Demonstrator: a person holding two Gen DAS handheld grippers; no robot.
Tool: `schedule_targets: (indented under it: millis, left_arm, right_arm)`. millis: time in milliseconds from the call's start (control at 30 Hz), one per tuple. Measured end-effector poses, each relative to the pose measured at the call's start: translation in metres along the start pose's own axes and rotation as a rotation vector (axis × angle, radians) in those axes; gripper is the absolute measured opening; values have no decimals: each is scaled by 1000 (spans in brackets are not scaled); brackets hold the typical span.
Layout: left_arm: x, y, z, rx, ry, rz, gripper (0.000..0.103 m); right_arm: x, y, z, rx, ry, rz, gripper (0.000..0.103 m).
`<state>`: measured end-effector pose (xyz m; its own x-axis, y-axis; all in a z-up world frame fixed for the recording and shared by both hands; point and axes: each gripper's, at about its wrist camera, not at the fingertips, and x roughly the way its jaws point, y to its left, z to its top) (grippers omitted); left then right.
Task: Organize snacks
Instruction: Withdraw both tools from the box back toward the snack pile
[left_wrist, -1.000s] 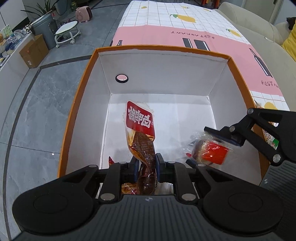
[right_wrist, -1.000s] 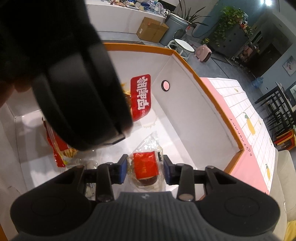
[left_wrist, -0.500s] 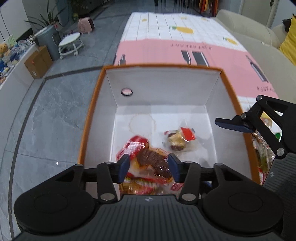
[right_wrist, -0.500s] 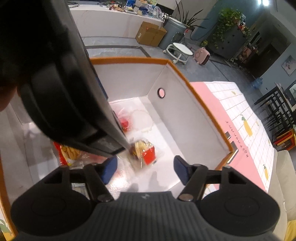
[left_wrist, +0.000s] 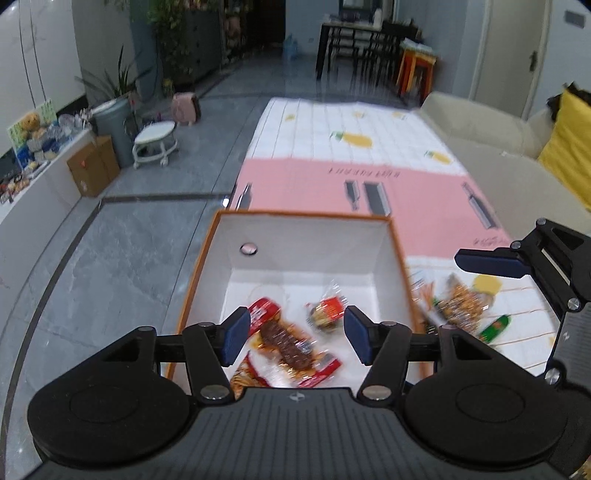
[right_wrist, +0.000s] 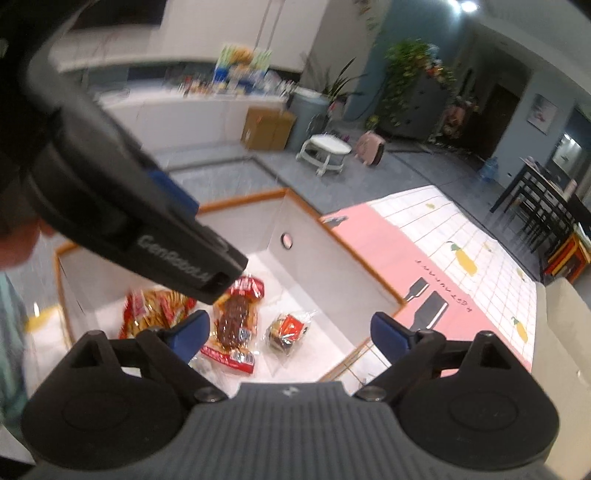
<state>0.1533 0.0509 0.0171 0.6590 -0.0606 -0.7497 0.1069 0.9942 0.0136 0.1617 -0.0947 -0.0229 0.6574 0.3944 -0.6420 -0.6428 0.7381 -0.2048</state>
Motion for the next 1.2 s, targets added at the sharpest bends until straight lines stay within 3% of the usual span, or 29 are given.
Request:
schedule_targets:
  millis: [333, 500, 767, 900, 1033, 1200]
  left_arm:
    - [-43, -46, -25, 36, -129, -37, 68]
    - [-52, -74, -46, 74, -150, -80, 68]
    - [-40, -115, -80, 124, -71, -166, 63]
    - [-28, -137, -96, 179, -36, -197, 57]
    - [-14, -156, -112, 221, 27, -246, 42]
    - [0, -167, -123, 271, 43, -239, 40]
  right_arm:
    - [-72, -24, -49, 186, -96, -18, 92]
    - [-97, -29, -85, 224, -100, -97, 92]
    - [-110, -40, -149, 333, -1, -129, 92]
    - [-106, -49, -179, 407, 88, -59, 92]
    - [-104, -52, -197, 422, 136, -39, 93]
    - [-96, -64, -210, 444, 165, -54, 89]
